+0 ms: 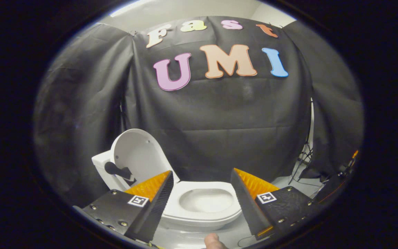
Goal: Open the toilet lid.
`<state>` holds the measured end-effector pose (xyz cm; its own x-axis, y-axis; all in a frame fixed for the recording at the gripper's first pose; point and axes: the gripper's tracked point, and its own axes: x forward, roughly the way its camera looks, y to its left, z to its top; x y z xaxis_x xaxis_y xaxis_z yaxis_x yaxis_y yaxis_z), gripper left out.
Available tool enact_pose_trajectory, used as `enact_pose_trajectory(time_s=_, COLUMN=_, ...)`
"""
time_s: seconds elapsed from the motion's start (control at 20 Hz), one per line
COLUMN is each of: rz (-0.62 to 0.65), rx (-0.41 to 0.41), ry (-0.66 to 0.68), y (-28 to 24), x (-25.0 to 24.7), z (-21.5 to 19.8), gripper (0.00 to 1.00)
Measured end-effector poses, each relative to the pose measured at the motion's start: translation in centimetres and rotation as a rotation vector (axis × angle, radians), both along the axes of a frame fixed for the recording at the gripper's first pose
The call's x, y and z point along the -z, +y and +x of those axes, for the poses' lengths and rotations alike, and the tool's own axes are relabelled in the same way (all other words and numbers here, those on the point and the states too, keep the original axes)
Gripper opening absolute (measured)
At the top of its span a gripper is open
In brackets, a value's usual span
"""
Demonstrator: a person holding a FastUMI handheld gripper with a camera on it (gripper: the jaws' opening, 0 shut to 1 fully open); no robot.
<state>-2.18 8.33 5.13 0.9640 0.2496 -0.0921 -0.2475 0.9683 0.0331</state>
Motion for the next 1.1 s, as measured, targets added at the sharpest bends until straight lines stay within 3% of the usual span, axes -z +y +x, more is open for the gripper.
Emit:
enact_pose_trajectory(time_s=0.25, rz=-0.058, rx=0.001, ry=-0.062, y=-4.2, x=-3.3, z=-2.4, gripper=0.98)
enact_pose_trajectory(time_s=0.45, rz=-0.024, rx=0.028, ry=-0.118, y=-8.0, x=-5.3, z=-3.6, gripper=1.0)
enact_pose_trajectory(time_s=0.75, rz=0.035, rx=0.115, ry=-0.122, y=-12.9, x=-5.4, z=-2.7, gripper=1.0)
enact_pose_trajectory(time_s=1.1, rz=0.03, rx=0.118, ry=-0.119, y=-14.3, x=-4.2, z=-2.3, gripper=1.0)
